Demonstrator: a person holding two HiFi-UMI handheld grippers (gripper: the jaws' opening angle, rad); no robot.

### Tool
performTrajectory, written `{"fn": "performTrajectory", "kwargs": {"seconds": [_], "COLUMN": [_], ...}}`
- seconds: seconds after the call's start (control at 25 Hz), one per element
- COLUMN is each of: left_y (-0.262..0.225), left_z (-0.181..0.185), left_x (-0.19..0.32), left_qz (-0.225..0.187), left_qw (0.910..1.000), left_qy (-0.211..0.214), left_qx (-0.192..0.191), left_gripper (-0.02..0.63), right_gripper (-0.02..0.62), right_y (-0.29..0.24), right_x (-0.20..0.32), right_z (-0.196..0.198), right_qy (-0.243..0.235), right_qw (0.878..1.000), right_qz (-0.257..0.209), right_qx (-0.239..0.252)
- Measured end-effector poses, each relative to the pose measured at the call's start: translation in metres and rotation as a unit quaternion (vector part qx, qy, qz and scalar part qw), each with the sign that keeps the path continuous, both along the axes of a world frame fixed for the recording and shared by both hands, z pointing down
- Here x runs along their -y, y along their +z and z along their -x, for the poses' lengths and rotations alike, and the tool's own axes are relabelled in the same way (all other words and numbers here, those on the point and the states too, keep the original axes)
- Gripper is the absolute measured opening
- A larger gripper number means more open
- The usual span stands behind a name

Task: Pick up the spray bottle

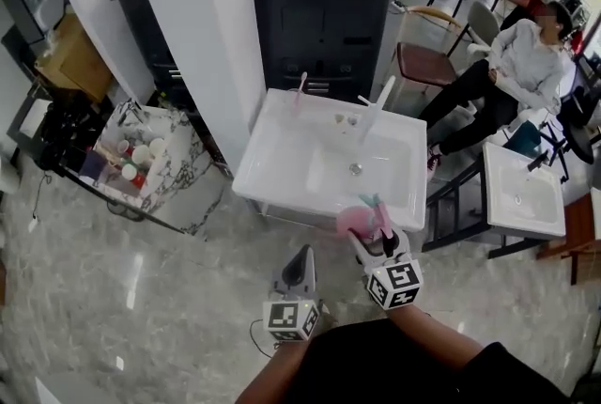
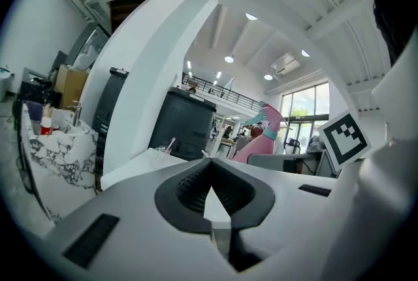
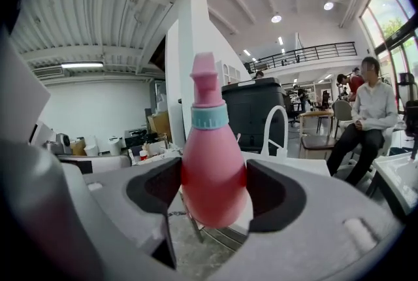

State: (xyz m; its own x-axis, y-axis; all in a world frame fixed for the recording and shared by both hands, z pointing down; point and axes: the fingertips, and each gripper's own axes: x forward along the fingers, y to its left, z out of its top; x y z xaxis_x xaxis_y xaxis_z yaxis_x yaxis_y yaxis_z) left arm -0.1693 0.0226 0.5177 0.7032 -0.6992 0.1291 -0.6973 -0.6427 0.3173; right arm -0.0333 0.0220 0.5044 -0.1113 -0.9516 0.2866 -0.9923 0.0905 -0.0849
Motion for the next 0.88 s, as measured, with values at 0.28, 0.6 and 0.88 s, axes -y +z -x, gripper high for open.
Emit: {"fn": "performTrajectory", "kwargs": {"seconds": [0.28,0.6,0.88], "left_y": [-0.010,-0.016,-0.028], "left_z": [-0.056,-0.115,-0.134], "left_x": [-0.026,-0.054,-0.084], "left_qz": [-0.030,-0.026,-0.042], "left_qw": [0.9983,0.9950,0.9916], "left_qy": [0.049,0.091,0.116], "left_qx": [0.015,0.032,0.039], "left_gripper": [0.017,0.017,0.017], "right_gripper": [0.305,0.305,0.305], "right_y": [-0.003,-0.009,-0.014], "right_x": [-0.051,-0.094,-0.130], "right_z": [-0.046,-0.095,-0.117], "right_qy": [0.053,0.098,0.128], "right_qw": [0.999,0.995,0.992], "right_qz": [-0.005,-0.002,-0.007], "right_qx": [0.008,0.017,0.018]}}
